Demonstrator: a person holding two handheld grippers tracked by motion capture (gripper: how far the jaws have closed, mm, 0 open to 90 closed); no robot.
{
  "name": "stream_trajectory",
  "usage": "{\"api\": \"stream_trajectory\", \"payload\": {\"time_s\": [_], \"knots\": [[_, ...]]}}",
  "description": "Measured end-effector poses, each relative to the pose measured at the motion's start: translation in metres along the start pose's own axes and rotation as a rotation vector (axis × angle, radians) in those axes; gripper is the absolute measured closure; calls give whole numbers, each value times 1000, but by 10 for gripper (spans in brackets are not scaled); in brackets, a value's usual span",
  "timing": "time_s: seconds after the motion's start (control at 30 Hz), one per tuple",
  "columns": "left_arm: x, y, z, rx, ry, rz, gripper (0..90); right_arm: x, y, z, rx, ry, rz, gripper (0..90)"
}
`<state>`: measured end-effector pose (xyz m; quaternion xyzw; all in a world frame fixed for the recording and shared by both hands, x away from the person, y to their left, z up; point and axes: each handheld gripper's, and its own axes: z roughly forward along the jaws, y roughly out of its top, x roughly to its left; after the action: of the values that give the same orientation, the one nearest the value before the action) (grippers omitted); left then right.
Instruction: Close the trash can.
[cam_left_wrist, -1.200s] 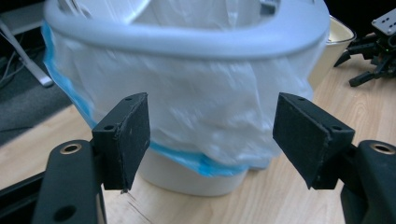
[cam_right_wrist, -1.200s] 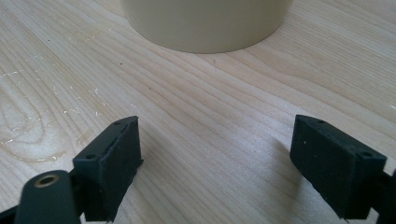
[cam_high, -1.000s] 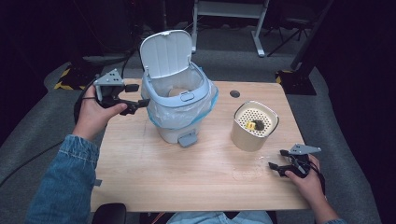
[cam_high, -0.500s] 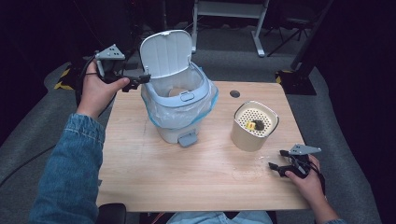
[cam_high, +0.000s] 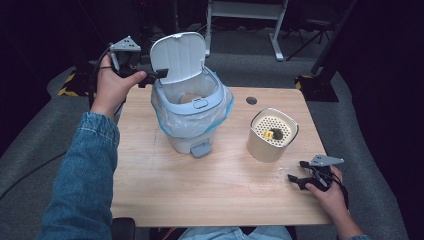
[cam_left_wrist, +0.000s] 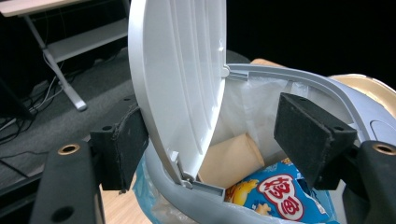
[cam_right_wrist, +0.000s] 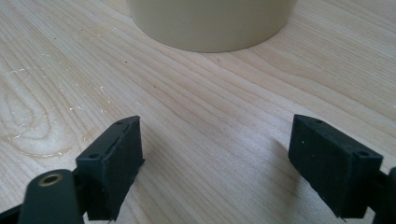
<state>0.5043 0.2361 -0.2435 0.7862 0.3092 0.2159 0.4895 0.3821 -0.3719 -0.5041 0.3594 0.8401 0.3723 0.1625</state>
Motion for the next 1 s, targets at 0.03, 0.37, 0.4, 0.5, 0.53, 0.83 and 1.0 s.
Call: {"api": "stream_trajectory", "payload": {"time_s": [0.03,0.37,0.4,0.5,0.53,0.83,1.0], "knots": [[0,1,0,4,2,0,269,0,0,0,0,0,0,179],[-14,7,-3,21,-20,53,292,0,0,0,0,0,0,179],[-16,8,-4,18,-26,60,292,0,0,0,0,0,0,179],[-22,10,-5,-31,-63,62,324,0,0,0,0,0,0,179],[-24,12,-6,-40,-75,65,326,0,0,0,0,0,0,179],[-57,8,9,6,-175,102,340,0,0,0,0,4,0,180],[-64,0,25,47,-227,95,363,0,0,0,0,4,0,180]]}}
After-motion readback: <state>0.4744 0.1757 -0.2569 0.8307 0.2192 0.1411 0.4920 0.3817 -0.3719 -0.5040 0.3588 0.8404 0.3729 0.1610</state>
